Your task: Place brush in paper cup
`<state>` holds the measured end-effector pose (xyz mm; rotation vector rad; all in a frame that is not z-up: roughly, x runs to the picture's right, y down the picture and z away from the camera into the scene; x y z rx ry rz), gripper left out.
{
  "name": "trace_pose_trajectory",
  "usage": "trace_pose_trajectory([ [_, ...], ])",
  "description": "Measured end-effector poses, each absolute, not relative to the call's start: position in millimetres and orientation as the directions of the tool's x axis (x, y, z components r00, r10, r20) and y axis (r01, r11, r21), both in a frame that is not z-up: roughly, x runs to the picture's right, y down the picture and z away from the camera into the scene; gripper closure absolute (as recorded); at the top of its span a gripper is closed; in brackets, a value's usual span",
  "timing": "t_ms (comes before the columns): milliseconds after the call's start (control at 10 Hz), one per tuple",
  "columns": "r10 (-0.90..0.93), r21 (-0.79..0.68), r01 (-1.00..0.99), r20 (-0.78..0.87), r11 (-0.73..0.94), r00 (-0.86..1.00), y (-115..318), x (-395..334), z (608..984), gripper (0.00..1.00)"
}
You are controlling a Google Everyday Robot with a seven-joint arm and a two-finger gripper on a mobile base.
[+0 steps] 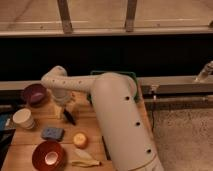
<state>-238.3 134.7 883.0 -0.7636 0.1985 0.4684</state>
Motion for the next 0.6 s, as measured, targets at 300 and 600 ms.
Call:
trace_pose_trajectory([
  [300,0.349,-0.624,-0.518,-0.382,0.585,0.855,151.1,-228.4,895.8,0.34],
  [600,0.360,-0.616,-0.517,-0.371,0.594,0.856,147.3,-233.4,889.3,0.62],
])
